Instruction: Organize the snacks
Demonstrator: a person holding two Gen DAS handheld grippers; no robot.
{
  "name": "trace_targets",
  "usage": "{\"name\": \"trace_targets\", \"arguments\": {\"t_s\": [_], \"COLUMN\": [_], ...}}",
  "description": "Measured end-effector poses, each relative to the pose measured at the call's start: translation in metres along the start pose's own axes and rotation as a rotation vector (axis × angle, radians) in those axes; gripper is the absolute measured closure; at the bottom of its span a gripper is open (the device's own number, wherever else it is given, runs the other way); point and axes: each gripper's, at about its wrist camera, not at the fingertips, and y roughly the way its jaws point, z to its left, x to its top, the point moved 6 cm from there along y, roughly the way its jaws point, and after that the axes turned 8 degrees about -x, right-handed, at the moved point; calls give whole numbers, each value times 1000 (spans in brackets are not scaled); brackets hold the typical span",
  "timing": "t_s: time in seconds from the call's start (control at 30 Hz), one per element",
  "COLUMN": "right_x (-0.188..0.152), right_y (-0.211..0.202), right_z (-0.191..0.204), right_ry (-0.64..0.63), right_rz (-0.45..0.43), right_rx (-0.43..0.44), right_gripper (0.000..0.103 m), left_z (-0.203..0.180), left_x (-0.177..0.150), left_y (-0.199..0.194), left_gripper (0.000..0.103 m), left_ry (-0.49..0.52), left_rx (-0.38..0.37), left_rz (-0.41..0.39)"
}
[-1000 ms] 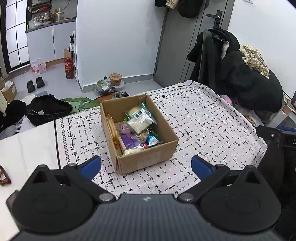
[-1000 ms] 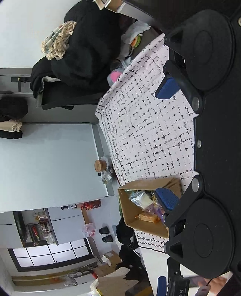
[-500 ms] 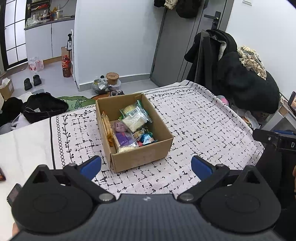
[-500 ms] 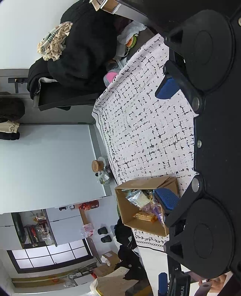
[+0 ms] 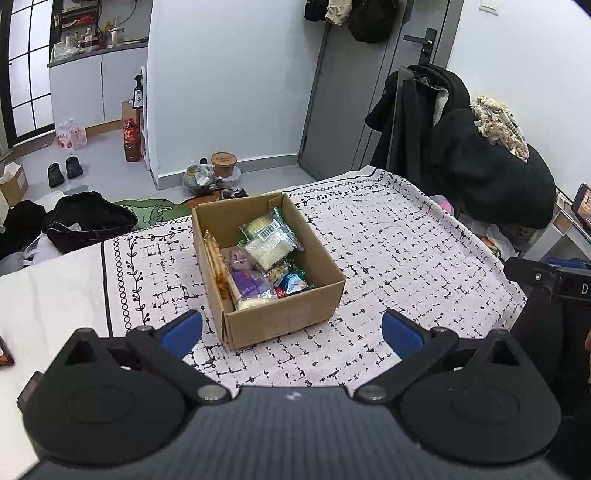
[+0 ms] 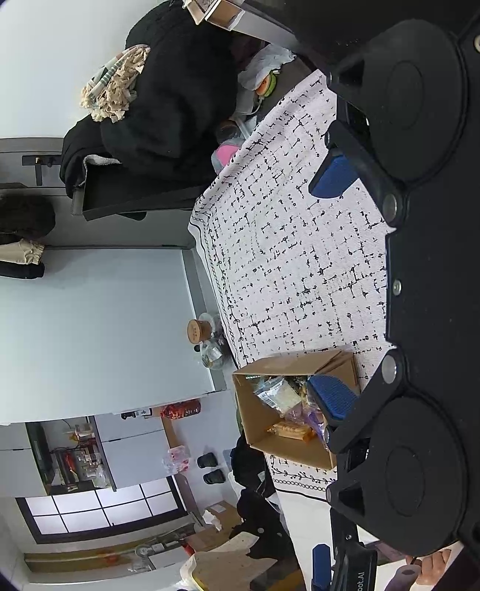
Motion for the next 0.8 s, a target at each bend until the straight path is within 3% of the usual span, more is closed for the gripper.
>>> {"name": "trace_targets", "arguments": {"t_s": [0.8], "right_x": [-1], "right_y": [1], "right_z": [-2], "right_ry": [5], "right_rz": [-3], "right_rx": [-2], "right_gripper": [0], "left_z": [-1], "left_x": [1], "left_y": [1], "left_gripper": [0], "left_ry": [5], "left_rx": [-14], "left_rz": [0]}}
